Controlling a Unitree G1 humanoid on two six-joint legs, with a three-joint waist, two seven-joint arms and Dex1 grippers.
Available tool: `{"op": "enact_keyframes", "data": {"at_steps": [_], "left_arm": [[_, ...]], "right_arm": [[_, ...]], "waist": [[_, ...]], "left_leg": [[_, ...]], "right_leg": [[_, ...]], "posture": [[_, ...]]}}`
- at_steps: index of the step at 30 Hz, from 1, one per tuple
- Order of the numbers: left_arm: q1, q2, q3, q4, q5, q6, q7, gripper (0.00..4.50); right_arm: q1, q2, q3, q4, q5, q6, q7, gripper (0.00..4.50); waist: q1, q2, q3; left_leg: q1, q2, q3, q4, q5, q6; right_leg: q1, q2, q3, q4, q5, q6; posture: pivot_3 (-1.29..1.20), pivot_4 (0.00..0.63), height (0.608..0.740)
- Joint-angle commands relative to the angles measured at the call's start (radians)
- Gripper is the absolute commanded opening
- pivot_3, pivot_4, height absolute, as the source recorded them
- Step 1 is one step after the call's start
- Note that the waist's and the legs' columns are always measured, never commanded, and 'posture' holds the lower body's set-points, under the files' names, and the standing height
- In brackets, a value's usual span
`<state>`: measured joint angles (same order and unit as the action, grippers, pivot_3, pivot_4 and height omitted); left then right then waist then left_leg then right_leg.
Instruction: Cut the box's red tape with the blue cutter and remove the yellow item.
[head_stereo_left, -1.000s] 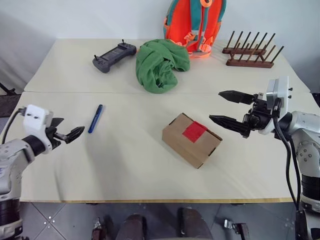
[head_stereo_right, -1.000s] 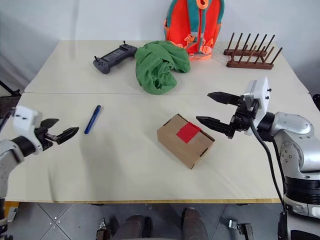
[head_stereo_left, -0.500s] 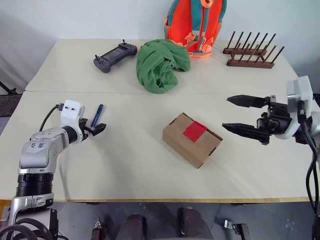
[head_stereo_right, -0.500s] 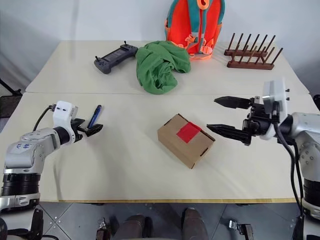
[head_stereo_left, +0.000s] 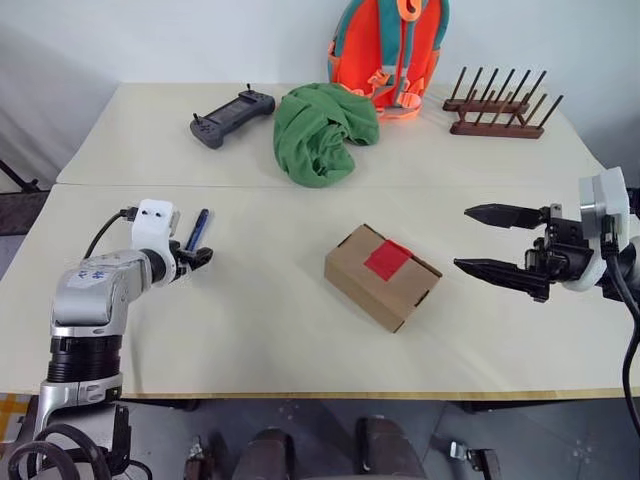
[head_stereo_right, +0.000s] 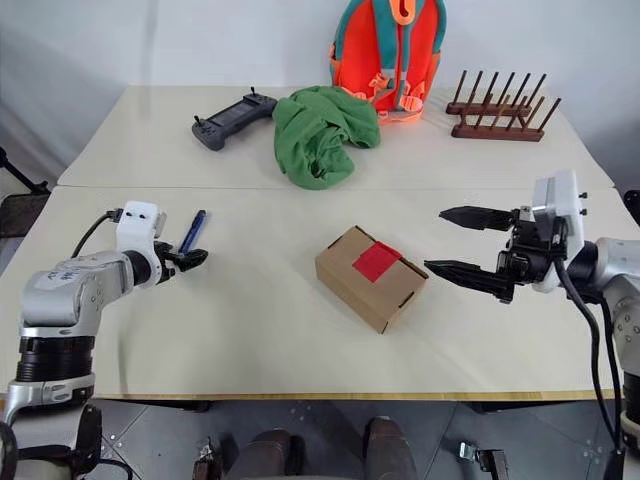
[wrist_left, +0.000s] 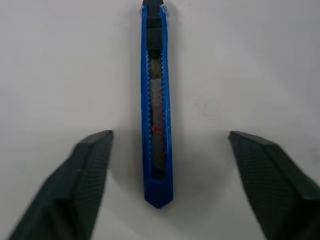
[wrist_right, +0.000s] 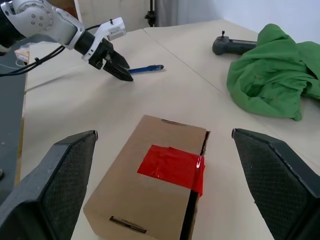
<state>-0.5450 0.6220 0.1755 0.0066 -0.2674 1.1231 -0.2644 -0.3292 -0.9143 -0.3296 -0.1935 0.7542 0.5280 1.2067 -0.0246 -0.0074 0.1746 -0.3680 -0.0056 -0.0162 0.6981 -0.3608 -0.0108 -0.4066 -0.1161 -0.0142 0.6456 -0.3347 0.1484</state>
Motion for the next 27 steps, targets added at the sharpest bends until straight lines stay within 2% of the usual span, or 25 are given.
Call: {"op": "enact_keyframes", "data": {"at_steps": [1, 6, 9, 11, 15, 18, 20, 24, 27], "left_arm": [[0.019, -0.003, -0.023, 0.043, 0.035, 0.045, 0.024, 3.35], [0.005, 0.004, -0.036, 0.081, 0.053, 0.039, 0.040, 3.35], [-0.005, 0.006, -0.038, 0.109, 0.064, 0.026, 0.051, 2.79], [-0.009, 0.009, -0.042, 0.116, 0.064, 0.016, 0.044, 2.24], [-0.014, 0.008, -0.041, 0.119, 0.068, 0.020, 0.046, 2.24], [-0.016, 0.008, -0.042, 0.120, 0.067, 0.019, 0.041, 1.72], [-0.022, 0.006, -0.041, 0.124, 0.069, 0.011, 0.045, 1.14], [-0.027, 0.010, -0.044, 0.126, 0.066, 0.010, 0.037, 1.14], [-0.025, 0.021, -0.054, 0.117, 0.064, 0.007, 0.022, 0.58]], "right_arm": [[-0.005, -0.026, -0.033, -0.015, 0.002, -0.006, -0.003, 4.50], [-0.013, -0.023, -0.024, -0.011, -0.007, -0.008, -0.009, 4.50], [-0.020, -0.021, -0.019, -0.006, -0.012, -0.010, -0.012, 4.50], [-0.024, -0.021, -0.015, -0.003, -0.016, -0.012, -0.014, 4.50], [-0.030, -0.018, -0.011, -0.003, -0.020, -0.012, -0.018, 4.50], [-0.032, -0.016, -0.009, -0.003, -0.024, -0.012, -0.020, 4.50], [-0.035, -0.017, -0.006, 0.001, -0.029, -0.013, -0.021, 4.50], [-0.037, -0.016, -0.001, 0.000, -0.039, -0.015, -0.028, 4.50], [-0.036, -0.013, 0.001, -0.004, -0.043, -0.013, -0.033, 4.50]], "waist": [[0.000, 0.001, 0.000], [0.001, 0.001, 0.000], [0.003, 0.001, -0.001], [0.000, 0.001, -0.001], [-0.001, 0.001, -0.001], [-0.003, 0.001, -0.001], [-0.003, 0.001, -0.001], [-0.002, 0.001, -0.001], [-0.002, 0.001, -0.001]], "left_leg": [[0.000, 0.000, 0.000, 0.000, 0.000, 0.000], [0.000, 0.000, 0.000, 0.000, 0.000, 0.000], [0.000, 0.000, 0.000, 0.000, 0.001, 0.000], [0.001, 0.000, 0.000, 0.000, 0.002, -0.001], [0.002, 0.000, 0.001, 0.000, 0.004, -0.002], [0.002, 0.001, 0.002, 0.000, 0.005, -0.001], [0.002, 0.001, 0.003, -0.001, 0.005, -0.002], [0.003, 0.001, 0.003, -0.001, 0.006, -0.002], [0.002, 0.001, 0.003, -0.001, 0.006, -0.002]], "right_leg": [[0.000, 0.000, 0.000, 0.000, 0.000, 0.000], [0.000, 0.000, 0.000, 0.000, 0.000, 0.000], [0.000, 0.000, 0.000, 0.000, 0.001, -0.001], [0.000, 0.000, 0.000, 0.000, 0.001, -0.002], [0.000, 0.001, 0.001, 0.001, 0.002, -0.004], [0.000, 0.001, 0.002, 0.001, 0.003, -0.004], [0.000, 0.001, 0.003, 0.001, 0.003, -0.005], [0.000, 0.001, 0.003, 0.001, 0.003, -0.005], [0.000, 0.001, 0.003, 0.001, 0.003, -0.005]], "posture": [[0.00, 0.150, 0.740], [0.00, 0.150, 0.740], [0.00, 0.150, 0.740], [0.00, 0.150, 0.740], [0.00, 0.150, 0.740], [0.00, 0.150, 0.740], [0.00, 0.150, 0.740], [0.00, 0.150, 0.740], [0.00, 0.150, 0.740]]}}
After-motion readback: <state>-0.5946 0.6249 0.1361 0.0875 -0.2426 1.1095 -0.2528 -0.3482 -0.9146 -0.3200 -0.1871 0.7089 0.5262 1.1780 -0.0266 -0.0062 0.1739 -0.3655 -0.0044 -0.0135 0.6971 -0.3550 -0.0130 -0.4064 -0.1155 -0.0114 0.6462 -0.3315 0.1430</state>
